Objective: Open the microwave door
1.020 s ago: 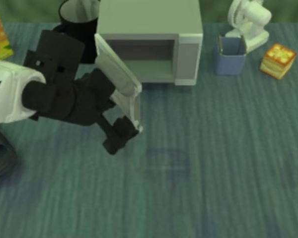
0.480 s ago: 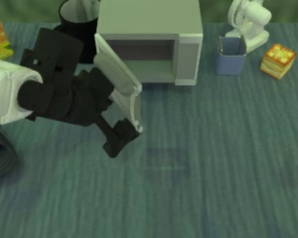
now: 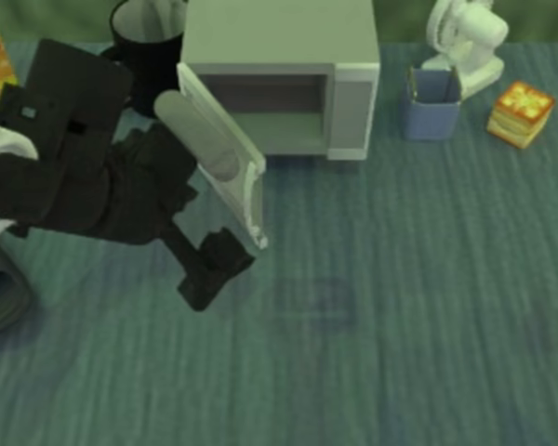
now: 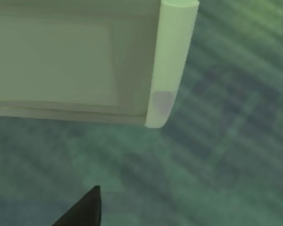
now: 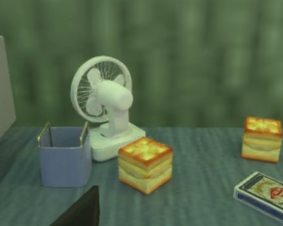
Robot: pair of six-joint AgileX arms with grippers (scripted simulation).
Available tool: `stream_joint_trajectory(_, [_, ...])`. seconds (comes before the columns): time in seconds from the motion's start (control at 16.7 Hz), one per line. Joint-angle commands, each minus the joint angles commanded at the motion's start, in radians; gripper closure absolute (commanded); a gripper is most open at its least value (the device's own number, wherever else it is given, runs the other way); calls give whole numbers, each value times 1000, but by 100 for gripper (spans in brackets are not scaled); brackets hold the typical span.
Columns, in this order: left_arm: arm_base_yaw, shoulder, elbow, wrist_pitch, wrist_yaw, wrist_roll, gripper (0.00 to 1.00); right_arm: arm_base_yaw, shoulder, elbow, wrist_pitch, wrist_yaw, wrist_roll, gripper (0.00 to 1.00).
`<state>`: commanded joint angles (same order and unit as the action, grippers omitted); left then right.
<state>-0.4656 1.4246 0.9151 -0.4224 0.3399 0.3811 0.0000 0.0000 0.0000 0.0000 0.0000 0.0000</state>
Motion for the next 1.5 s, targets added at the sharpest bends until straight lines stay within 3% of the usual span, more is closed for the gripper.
stream_joint_trajectory(0.3, [-5,30,36,-30,-15,-31,0,0,0,0,0,0,0,0])
stream_joint_trajectory(0.54, [-54,163,224,-208,-101,-220,0,0,0,0,0,0,0,0])
stream_joint_trajectory(0.78, [-125,347,561,-475,-234,-533,0,0,0,0,0,0,0,0])
stream_joint_trajectory(1.26, [-262,679,1310,-1037,-541,-1305,0,0,0,0,0,0,0,0])
stream_joint_trajectory(1.5, [-305,793,1551,-1256,-664,-1586,0,0,0,0,0,0,0,0])
